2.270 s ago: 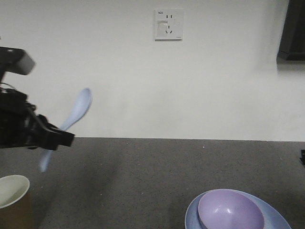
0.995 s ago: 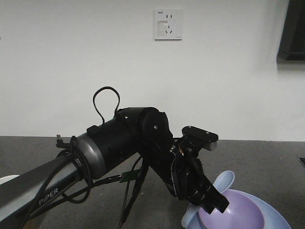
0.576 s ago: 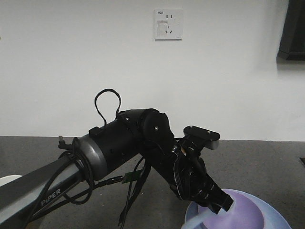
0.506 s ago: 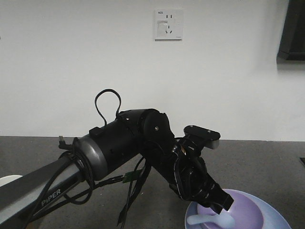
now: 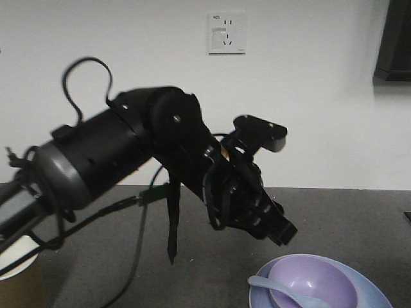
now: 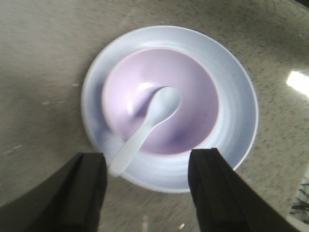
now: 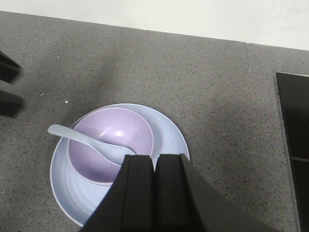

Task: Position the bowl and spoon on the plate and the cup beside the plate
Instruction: 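Move the left gripper over the bowl and drop the spoon inside, then grasp the brown paper cup rim with the left gripper and lift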

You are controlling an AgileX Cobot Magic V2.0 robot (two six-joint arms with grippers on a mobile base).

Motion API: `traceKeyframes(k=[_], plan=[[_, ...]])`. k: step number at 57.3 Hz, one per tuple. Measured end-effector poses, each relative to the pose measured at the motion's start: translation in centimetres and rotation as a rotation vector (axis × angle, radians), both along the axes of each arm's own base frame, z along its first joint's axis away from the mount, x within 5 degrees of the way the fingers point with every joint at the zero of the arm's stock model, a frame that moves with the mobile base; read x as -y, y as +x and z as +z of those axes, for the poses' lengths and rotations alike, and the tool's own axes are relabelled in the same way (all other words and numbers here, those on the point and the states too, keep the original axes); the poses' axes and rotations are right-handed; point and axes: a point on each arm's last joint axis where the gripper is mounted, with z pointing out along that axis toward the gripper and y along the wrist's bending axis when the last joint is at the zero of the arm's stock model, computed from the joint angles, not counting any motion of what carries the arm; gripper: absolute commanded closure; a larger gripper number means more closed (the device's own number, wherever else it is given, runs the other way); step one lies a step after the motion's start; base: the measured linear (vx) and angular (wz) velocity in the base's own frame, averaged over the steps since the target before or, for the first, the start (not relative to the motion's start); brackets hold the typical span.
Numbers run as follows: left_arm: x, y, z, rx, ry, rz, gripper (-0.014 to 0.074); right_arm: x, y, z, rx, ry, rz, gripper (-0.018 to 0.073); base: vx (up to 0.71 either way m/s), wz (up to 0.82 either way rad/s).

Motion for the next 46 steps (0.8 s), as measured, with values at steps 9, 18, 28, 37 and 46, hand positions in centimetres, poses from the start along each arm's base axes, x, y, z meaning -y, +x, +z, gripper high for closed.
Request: traceKeyframes(k=[9,18,28,37,46], plan=[[-4.1,-1.2,3.9,0.159,0.083,0.164,0.0156,0.0,0.0,0.0,0.000,0.000,0.000,0.0571,0.00,0.00],[-8.9,-3.0,6.5,0.280,0.150,0.272,0.0157,0.0,0.0,0.0,0.000,0.000,0.000,0.0571,0.00,0.00],[-15.2,-3.9,5.0,0.273,0.294,0.403,0.0157,0.0,0.0,0.0,0.000,0.000,0.000,0.0571,0.00,0.00],[-19.7,-3.9,1.4,0.199,0.436,0.511,0.0157,0.0,0.2,-0.9,-0.022,0.000,-0.001,0.0571,0.00,0.00],[-21.4,-3.3,-1.9,0.147,0.476,0.550,0.0157,0.0,0.6,-2.2,-0.057,0.003,-0.002,0.0571,0.00,0.00]])
